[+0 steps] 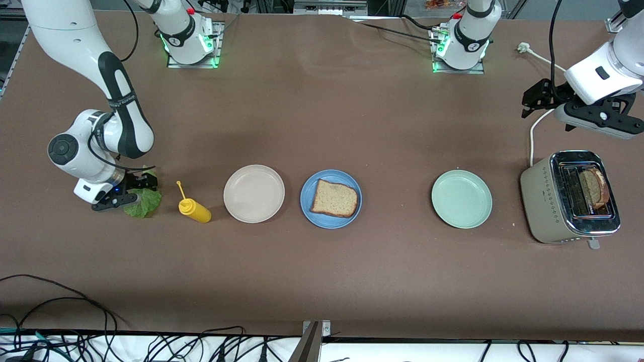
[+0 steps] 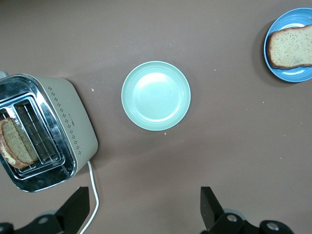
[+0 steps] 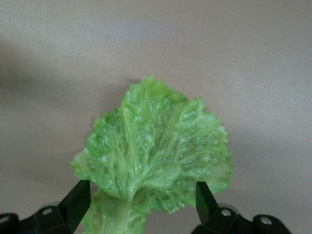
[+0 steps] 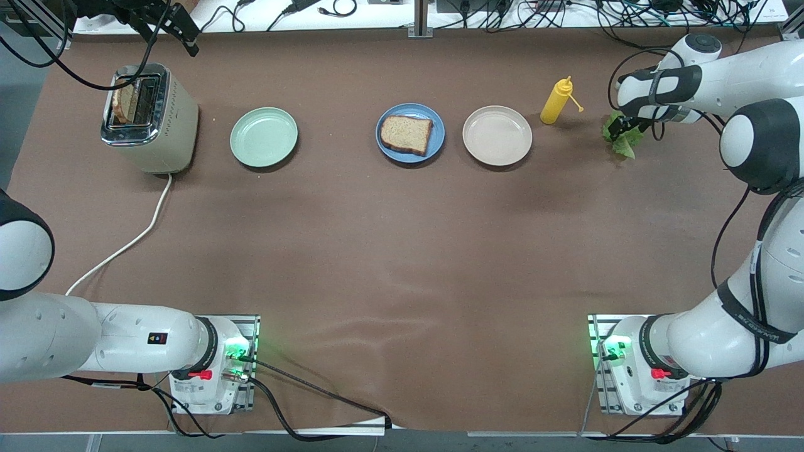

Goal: Make sandwich in blue plate with both arms
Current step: 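Lift the lettuce leaf with the right gripper over the blue plate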

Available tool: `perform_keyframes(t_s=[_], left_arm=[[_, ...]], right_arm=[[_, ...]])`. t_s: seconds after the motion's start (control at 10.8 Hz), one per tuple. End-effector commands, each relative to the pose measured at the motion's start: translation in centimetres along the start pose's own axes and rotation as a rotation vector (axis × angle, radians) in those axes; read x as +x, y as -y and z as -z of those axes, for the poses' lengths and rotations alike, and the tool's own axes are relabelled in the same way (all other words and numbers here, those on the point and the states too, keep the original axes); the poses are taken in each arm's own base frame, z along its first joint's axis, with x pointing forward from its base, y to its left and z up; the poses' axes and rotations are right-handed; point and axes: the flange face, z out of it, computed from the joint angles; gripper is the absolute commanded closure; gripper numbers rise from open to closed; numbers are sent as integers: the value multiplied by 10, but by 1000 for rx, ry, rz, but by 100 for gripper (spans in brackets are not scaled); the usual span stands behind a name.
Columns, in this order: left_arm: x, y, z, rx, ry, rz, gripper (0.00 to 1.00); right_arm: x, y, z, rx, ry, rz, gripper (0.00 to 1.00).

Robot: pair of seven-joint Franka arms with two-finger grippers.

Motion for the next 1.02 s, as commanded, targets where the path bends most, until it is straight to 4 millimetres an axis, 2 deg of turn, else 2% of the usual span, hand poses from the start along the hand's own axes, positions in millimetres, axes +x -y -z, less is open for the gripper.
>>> perform_keyframes(t_s=[0.0,0.09,0.18,0.46,0.65,0.74,0.92], left_arm=[[2,2,3,-5,10,14,0],[1,5,3,-6,10,16,0],[1,5,3,-6,10,17,0],[1,7,3,-6,11,22,0],[1,6,3,-6,10,20,0],[0,6,3,-6,10,20,0],[0,8,2,-8,12,17,0]], right_arm=[[3,8,11,18,-23,36,69],[3,8,17,32,-14,39,91],[4,12,25,47,-6,53,100],[15,17,40,70,0,109,100],[30,22,83,117,19,124,100],[46,33,111,145,23,152,100],[73,42,178,191,75,158,100]])
